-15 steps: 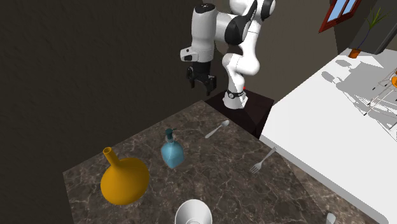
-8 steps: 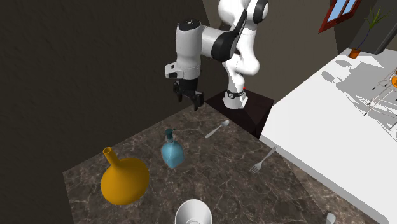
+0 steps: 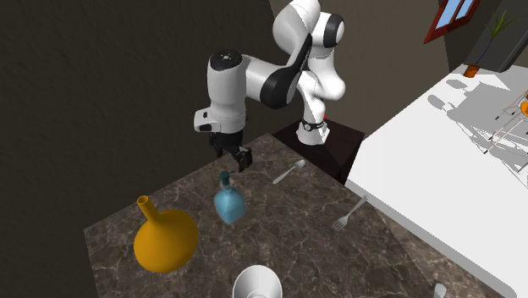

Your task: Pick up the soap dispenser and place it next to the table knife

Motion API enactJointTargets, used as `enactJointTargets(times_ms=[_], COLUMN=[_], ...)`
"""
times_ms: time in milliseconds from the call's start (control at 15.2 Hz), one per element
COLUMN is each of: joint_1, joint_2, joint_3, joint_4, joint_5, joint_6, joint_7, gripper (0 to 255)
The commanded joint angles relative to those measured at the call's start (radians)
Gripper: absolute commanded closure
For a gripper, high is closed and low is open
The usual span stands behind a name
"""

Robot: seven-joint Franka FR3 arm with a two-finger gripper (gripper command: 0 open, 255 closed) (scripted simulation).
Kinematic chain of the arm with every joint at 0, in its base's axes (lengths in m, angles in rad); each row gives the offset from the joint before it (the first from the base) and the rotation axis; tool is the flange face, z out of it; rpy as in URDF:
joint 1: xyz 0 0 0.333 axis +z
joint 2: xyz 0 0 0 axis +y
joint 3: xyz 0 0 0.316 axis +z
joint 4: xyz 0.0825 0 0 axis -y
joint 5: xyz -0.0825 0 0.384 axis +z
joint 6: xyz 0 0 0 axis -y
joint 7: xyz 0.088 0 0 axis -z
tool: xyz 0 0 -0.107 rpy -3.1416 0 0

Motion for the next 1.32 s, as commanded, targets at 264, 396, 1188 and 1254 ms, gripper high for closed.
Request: enactJointTargets(times_ms=[264,396,1188,1254], joint_1=[0.006,0.004,0.003,0.003], joint_2=[0.099,0.104,0.108,0.108], joint_3=[-0.002,-0.004,-0.004,-0.004], joint_4=[0.071,0.050,0.035,0.035], joint_5=[-0.016,-0.017,-0.018,-0.018], joint_6=[0.027,0.051,0.070,0.070], joint_7=[0.004,0.005,0.006,0.006], gripper=[0,0,255,255])
